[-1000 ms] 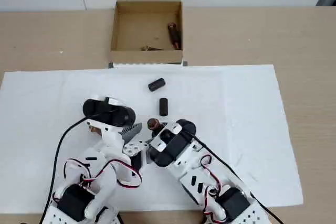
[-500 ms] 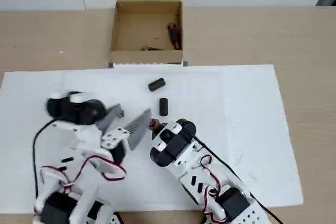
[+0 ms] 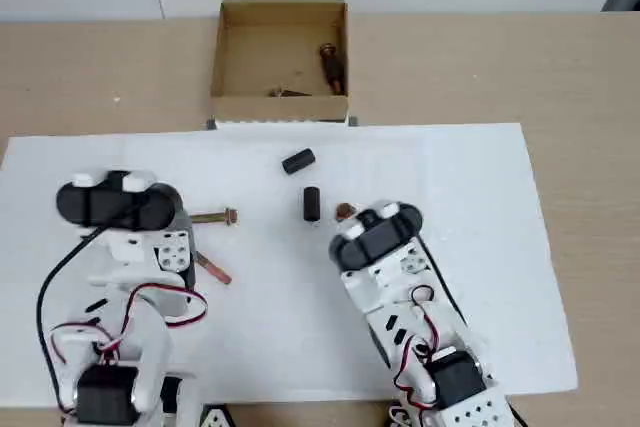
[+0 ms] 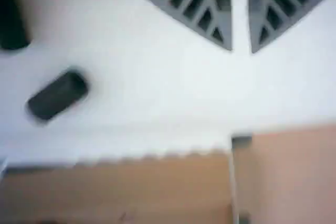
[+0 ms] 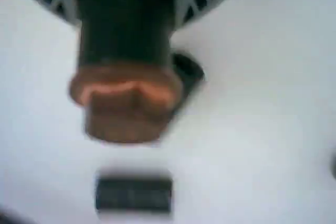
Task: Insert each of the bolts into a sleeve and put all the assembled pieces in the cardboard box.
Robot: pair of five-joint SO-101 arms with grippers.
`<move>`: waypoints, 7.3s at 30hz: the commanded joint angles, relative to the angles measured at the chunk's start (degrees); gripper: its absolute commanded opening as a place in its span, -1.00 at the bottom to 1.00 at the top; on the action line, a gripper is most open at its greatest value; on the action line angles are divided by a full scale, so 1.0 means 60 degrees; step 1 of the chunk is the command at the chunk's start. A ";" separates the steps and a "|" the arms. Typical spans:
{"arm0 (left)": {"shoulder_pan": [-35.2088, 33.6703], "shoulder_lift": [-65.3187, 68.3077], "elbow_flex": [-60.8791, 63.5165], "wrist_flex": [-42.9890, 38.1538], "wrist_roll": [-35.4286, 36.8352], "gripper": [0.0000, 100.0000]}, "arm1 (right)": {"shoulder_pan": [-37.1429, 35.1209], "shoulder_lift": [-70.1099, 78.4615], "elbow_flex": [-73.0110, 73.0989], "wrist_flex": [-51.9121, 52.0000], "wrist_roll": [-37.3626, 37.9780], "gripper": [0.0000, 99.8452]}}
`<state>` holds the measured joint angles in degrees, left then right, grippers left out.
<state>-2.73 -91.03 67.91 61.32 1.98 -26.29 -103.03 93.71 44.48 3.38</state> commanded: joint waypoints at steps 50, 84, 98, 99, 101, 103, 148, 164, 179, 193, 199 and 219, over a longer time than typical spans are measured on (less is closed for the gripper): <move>-0.0308 -0.0059 0.3758 -0.1084 -0.0147 -0.99 | 0.0476 2.2923 -2.4278 0.1253 0.1817 -0.99; -0.0322 -0.0059 0.3758 -0.1084 -0.0147 -0.99 | 0.0769 2.7231 -3.1458 0.4872 0.3106 -0.81; -0.0322 -0.0059 0.3758 -0.1084 -0.0147 -0.99 | 0.0505 2.5766 -3.1678 0.8608 0.1289 -0.81; -0.0322 -0.0059 0.3758 -0.1084 -0.0147 -0.99 | 0.0491 2.5634 -3.1678 0.8740 0.1143 -0.81; -0.0322 -0.0059 0.3758 -0.1084 -0.0147 -0.99 | 0.0462 2.5399 -3.1648 0.8784 0.0982 -0.81; -0.0322 -0.0059 0.3758 -0.1084 -0.0147 -0.99 | 0.0432 2.5179 -3.1355 0.8828 0.0952 -0.81; -0.0322 -0.0059 0.3758 -0.1084 -0.0147 -0.99 | -0.0974 2.3568 -2.3238 0.8667 -0.2960 -0.80; -0.0322 -0.0059 0.3758 -0.1084 -0.0147 -0.99 | -0.1077 2.3553 -2.3223 0.8857 -0.3487 -0.80; -0.0322 -0.0059 0.3758 -0.1084 -0.0147 -0.99 | -0.1136 2.3509 -2.2300 0.8828 -0.3736 -0.60; -0.0322 -0.0059 0.3758 -0.1084 -0.0147 -0.99 | -0.1106 2.4198 -2.2271 0.8769 -0.3780 -0.60; -0.0322 -0.0059 0.3758 -0.1084 -0.0147 -0.99 | -0.1092 2.4535 -2.2286 0.8755 -0.3780 -0.70; -0.0322 -0.0059 0.3758 -0.1084 -0.0147 -0.99 | -0.1106 2.0872 -2.2315 0.8828 -0.3707 -1.00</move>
<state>-4.31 -90.95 90.68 56.13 1.19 -32.70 31.91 -39.65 96.97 -18.77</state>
